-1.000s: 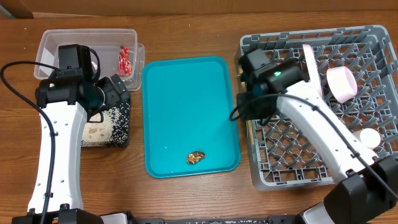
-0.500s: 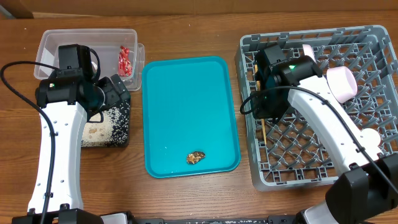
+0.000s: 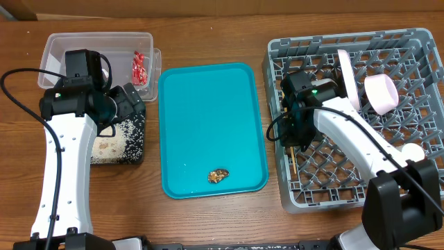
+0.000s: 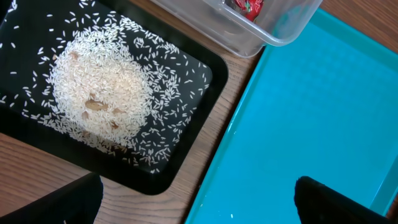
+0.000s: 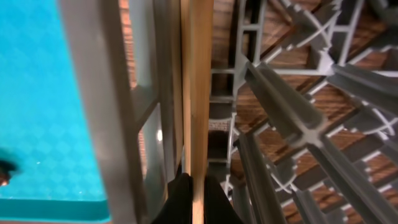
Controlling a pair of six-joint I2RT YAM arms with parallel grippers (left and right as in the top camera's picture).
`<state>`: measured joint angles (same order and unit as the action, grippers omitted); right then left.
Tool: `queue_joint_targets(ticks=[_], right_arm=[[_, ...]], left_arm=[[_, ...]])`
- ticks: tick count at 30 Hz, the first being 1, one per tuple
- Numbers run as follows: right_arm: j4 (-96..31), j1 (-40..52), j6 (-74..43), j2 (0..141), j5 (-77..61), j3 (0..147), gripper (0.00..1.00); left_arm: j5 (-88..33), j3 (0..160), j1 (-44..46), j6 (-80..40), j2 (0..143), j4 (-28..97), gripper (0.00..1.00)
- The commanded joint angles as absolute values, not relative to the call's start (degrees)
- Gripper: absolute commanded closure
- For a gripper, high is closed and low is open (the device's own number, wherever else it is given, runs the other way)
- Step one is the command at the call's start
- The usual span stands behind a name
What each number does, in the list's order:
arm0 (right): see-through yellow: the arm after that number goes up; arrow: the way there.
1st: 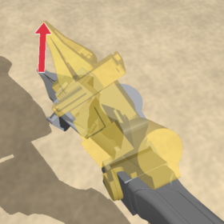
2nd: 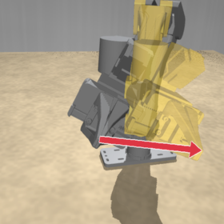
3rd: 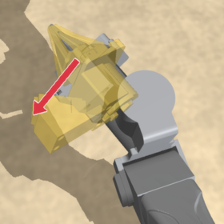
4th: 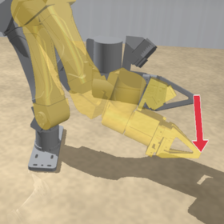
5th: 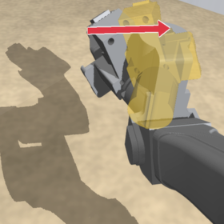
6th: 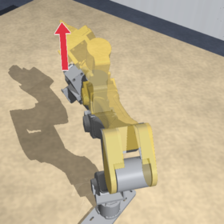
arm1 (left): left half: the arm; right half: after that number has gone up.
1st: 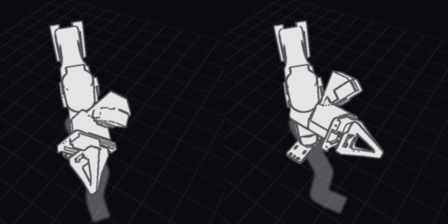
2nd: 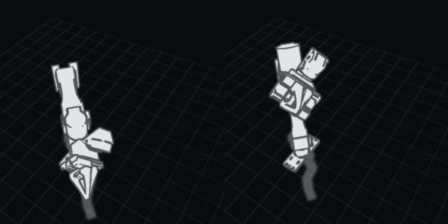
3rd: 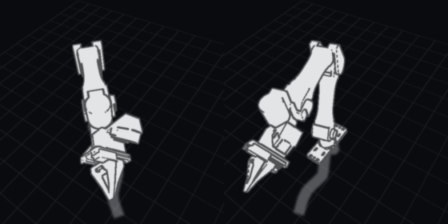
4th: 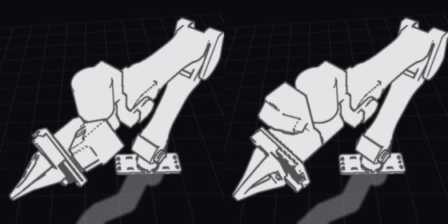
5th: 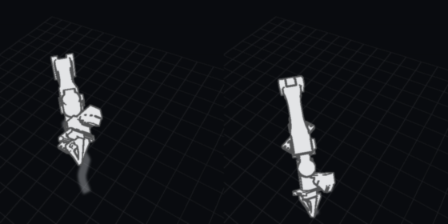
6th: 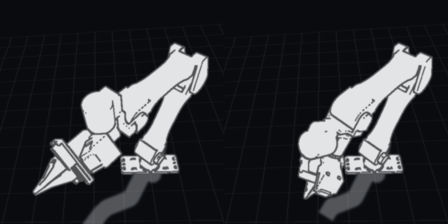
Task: Sort waste into correct bins and load items into the dishwasher
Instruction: 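Lower the chopstick upright into the rack slots beside the first one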
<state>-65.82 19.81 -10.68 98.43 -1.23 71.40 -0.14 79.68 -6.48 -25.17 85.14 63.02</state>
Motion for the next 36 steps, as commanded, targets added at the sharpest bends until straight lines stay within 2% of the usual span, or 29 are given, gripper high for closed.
queue_joint_targets(ticks=[1, 6, 9, 18, 22, 29, 36], right_arm=[[-64.77, 19.79, -10.61, 98.54, -0.95, 70.43, 0.96], [-64.51, 19.79, -10.61, 98.54, -0.95, 70.43, 0.95], [-64.51, 19.79, -10.61, 98.54, -0.95, 70.43, 0.76], [-64.49, 19.79, -10.61, 98.54, -0.97, 70.43, 0.73], [-64.86, 19.79, -10.61, 98.54, -0.97, 70.43, 0.64], [-67.07, 19.79, -10.61, 97.91, -1.37, 72.12, 0.64], [-72.4, 19.79, -10.59, 95.92, -1.34, 82.74, 0.63]], left_arm=[[0.6, 80.84, -6.61, -25.76, 84.12, 62.98, 0.0], [0.6, 80.84, -6.61, -25.76, 84.12, 62.98, 0.0], [0.6, 80.84, -6.61, -25.76, 84.12, 62.98, 0.0], [0.6, 80.84, -6.61, -25.76, 84.12, 62.98, 0.0], [0.6, 80.84, -6.61, -25.76, 84.12, 62.98, 0.0], [0.6, 80.84, -6.61, -25.76, 84.12, 62.98, 0.0], [0.6, 80.84, -6.61, -25.76, 84.12, 62.98, 0.0]])
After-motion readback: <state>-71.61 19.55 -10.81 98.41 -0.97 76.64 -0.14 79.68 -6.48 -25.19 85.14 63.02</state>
